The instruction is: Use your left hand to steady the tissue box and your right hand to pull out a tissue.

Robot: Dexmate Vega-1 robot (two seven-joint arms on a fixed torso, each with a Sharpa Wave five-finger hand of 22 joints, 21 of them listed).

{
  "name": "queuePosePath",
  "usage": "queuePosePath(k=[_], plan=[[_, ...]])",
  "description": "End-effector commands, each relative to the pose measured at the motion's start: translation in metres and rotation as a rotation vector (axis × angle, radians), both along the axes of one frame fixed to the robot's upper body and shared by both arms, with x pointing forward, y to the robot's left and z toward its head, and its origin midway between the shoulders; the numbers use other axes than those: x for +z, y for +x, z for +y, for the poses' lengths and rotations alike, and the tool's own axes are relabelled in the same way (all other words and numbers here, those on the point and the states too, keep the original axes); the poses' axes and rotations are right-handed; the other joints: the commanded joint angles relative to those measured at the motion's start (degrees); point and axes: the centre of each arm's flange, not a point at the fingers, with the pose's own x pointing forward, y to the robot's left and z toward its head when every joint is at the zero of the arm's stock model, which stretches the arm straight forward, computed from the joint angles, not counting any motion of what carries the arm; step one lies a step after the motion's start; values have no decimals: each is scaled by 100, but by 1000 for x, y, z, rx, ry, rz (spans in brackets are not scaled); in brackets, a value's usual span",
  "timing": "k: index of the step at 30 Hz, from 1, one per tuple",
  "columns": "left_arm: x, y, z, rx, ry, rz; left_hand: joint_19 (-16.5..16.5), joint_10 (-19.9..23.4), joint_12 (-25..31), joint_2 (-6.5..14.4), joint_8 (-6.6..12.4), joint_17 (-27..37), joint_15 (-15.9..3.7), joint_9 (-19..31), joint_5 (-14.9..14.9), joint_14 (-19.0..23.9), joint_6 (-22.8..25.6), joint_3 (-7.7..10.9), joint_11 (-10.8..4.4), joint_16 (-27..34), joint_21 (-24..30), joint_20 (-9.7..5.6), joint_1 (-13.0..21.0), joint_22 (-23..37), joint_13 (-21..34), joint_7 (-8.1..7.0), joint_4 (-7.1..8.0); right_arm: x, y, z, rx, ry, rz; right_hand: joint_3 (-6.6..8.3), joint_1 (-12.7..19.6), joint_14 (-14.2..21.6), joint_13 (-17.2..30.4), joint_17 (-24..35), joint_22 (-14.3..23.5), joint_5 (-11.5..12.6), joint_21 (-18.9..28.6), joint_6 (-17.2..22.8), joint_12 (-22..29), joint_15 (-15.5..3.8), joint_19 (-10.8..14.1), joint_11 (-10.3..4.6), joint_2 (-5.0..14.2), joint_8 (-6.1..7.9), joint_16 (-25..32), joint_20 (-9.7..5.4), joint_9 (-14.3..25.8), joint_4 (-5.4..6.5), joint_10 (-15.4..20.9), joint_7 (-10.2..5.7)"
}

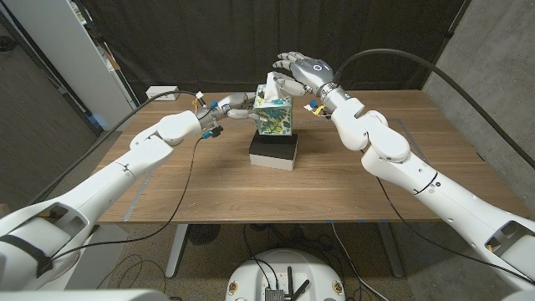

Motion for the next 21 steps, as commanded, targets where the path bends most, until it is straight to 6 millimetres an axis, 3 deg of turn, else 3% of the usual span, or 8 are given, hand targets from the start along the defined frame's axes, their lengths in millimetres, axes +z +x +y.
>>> queuePosePath(k=[1, 4, 7, 11, 14, 15, 21], plan=[[0, 1, 0, 1, 0, 1, -26, 6, 2, 15, -4, 13, -599, 29, 36, -11, 46, 34, 5, -2, -12, -52, -22, 17, 10, 4, 9, 0, 2, 5, -4, -25, 5, 73, 56, -43, 6, 24, 6, 11, 7, 40, -11, -504, 17, -56, 122, 19, -5, -72, 19, 17, -10, -28], [0, 1, 0, 1, -2, -1, -27, 2, 1, 16, -3, 13, -603, 29, 36, -11, 50, 37, 3, -2, -12, -53, -22, 17, 10, 4, 8, 0, 2, 7, -7, -31, -2, 109, 118, -49, 8, 34, 7, 4, 14, 146, -11, -517, 24, -76, 119, 55, 1, -95, 30, 25, -27, -46], [0, 1, 0, 0, -1, 0, -26, 1, 0, 16, -5, 13, -601, 29, 36, -10, 50, 38, 5, -1, -12, -51, -25, 17, 10, -6, 8, -1, 2, 8, -13, -32, -13, 130, 177, -60, 10, 45, 7, -16, 23, 278, -5, -535, 33, -93, 100, 102, 7, -111, 50, 35, -36, 52], [0, 1, 1, -1, -4, 2, -27, 2, 1, 14, -6, 13, -599, 30, 36, -12, 54, 40, -13, -2, -12, -55, -27, 17, 10, -2, 6, 0, 3, 8, -17, -30, -11, 108, 232, -55, 14, 51, 6, -56, 34, 373, 17, -494, 51, 79, 31, 147, 17, -94, 101, 23, -7, 170], [0, 2, 1, 0, -2, 2, -27, -2, -1, 13, -7, 13, -601, 30, 36, -14, 54, 41, -8, -3, -12, -54, -28, 17, 10, -5, 6, -1, 4, 9, -21, -28, -15, 76, 252, -48, 17, 51, 5, -80, 40, 492, 20, -445, 61, 115, -13, 208, 22, -69, 139, 7, -4, 233], [0, 2, 1, -2, -3, 4, -30, -3, -1, 13, -7, 12, -603, 30, 36, -14, 54, 42, -8, -3, -13, -56, -28, 17, 10, -1, 6, -1, 4, 9, -21, -27, -17, 30, 261, -43, 22, 49, 4, -102, 42, 666, 28, -427, 66, 142, -55, 302, 23, -51, 184, -12, 17, 276], [1, 4, 1, -2, -2, 4, -30, -3, -1, 17, -11, 13, -596, 30, 36, -13, 50, 47, 7, -1, -13, -58, -29, 17, 10, 4, 5, -1, 6, 9, -30, -26, -23, -62, 320, -11, 45, 49, 4, -126, 59, 1042, 63, -368, 106, 185, -94, 560, 39, 1, 320, -77, 128, 326]])
